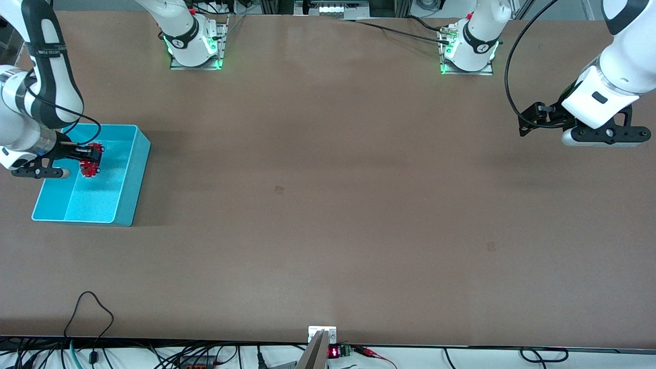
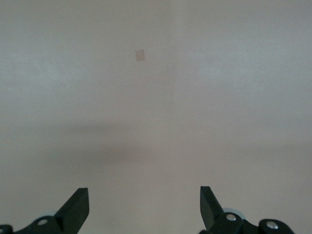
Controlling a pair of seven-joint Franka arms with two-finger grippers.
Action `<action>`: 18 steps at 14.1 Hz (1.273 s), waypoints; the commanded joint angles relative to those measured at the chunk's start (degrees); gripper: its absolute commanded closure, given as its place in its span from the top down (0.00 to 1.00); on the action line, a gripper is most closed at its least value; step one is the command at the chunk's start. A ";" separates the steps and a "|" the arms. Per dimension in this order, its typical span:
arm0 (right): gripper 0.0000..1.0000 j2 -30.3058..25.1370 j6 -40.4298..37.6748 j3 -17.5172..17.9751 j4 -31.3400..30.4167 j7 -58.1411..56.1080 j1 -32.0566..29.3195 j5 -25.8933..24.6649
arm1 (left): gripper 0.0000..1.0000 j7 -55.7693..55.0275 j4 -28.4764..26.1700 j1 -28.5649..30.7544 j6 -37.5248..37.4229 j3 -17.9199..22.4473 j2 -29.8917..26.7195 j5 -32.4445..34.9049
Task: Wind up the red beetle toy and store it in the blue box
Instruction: 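Lift the car and lower it into the cyan box with the right gripper, then open the right gripper to release the car inside the box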
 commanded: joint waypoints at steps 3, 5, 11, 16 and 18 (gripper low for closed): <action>0.00 3.08 3.99 -0.17 -2.75 0.75 -0.01 -0.08 | 1.00 -0.15 0.48 -0.66 -0.30 0.17 -0.31 -0.22; 0.00 4.14 5.57 -0.08 -3.54 0.66 -0.01 -0.08 | 1.00 -0.15 0.48 -0.66 -0.30 0.17 -0.31 -0.22; 0.37 6.34 6.63 -0.08 -3.46 0.05 -0.01 -0.52 | 1.00 -0.15 0.48 -0.75 -0.30 0.17 -0.31 -0.22; 1.00 5.46 6.02 -0.08 -3.37 -0.05 0.08 -0.79 | 1.00 -0.15 0.48 -0.75 -0.30 0.17 -0.31 -0.22; 1.00 2.23 4.63 0.01 -2.85 0.04 0.25 -0.79 | 1.00 -0.15 0.48 -0.75 -0.30 0.17 -0.31 -0.22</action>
